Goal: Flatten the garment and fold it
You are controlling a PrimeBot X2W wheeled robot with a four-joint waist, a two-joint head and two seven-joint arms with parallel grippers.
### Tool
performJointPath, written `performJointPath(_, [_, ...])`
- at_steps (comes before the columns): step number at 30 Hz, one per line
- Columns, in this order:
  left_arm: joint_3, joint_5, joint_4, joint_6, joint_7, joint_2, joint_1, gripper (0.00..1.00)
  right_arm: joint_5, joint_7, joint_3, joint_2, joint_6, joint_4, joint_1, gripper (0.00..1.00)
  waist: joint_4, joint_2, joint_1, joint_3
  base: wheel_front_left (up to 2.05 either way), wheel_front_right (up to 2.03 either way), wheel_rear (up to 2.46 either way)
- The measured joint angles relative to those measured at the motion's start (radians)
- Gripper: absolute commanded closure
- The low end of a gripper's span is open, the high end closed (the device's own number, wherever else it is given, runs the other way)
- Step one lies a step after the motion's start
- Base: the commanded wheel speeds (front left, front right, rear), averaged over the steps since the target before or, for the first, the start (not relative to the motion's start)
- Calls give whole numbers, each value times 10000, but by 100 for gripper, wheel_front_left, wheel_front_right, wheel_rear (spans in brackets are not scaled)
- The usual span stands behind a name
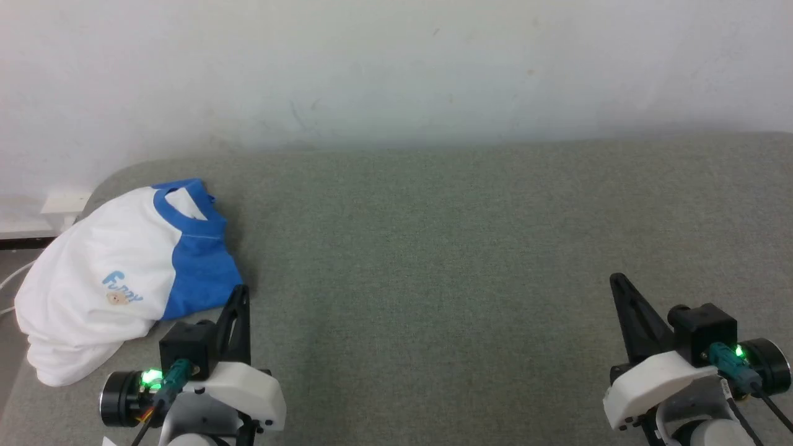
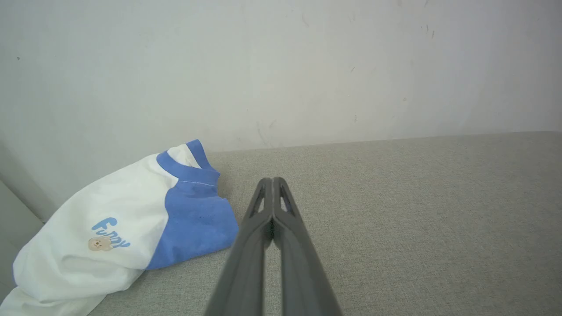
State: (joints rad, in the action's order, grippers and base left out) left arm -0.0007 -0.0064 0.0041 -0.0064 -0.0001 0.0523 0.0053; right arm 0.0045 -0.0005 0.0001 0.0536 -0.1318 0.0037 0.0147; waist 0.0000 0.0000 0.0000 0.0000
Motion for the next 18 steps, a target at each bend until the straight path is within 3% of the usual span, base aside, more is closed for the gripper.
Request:
performJointPath(11, [-2, 0, 0, 0, 0, 0, 0, 100, 0, 0, 0, 0, 0, 0, 0, 100, 0, 0, 0, 0, 0, 0, 0])
performJointPath(12, [-2, -2, 4, -4, 0, 2, 0, 0, 2, 0, -2, 2, 0, 4, 6, 0, 0, 0, 0, 0, 0, 0, 0])
performJointPath(18, [-42, -4, 40, -2, -4, 2, 0, 0, 8, -6, -6, 6, 0, 25, 12, 0, 4, 0, 0, 1, 0, 0, 0])
